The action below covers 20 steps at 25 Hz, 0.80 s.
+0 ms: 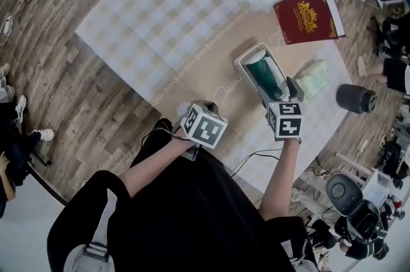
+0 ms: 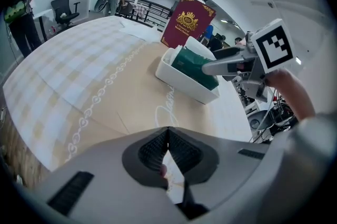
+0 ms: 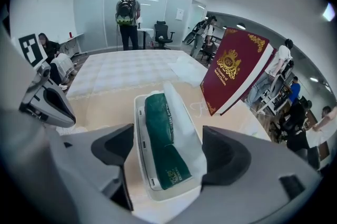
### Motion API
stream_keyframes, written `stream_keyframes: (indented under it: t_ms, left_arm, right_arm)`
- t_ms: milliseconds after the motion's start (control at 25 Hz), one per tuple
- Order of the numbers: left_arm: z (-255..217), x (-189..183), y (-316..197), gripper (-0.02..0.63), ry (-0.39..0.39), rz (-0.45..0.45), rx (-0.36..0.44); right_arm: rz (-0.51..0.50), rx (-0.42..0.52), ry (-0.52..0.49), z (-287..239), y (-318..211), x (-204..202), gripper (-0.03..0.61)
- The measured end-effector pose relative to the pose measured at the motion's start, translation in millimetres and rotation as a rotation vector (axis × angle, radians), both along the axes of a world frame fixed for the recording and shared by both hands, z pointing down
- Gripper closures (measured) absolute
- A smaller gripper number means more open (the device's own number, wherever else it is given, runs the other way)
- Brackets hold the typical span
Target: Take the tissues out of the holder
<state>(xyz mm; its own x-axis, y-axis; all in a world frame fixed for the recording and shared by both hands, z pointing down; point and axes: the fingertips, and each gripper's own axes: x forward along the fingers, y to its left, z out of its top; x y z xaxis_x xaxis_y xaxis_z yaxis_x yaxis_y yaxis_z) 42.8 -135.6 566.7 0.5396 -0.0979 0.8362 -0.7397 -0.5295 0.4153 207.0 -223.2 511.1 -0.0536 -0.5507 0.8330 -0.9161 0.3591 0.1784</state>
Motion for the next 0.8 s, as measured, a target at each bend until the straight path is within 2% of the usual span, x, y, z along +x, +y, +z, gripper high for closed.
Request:
stream_keyframes:
  t_ms: [560, 800]
  left_arm:
    - [15, -11, 3, 0.607, -0.027, -0.058, -0.048]
    - [17, -13, 1, 0.607, -0.034, -0.076, -0.055]
  right_arm:
    - [-0.116, -0.131, 0.070, 44, -17, 6, 0.179]
    - [-0.163, -0.188, 0.152, 60, -19, 10, 0.183]
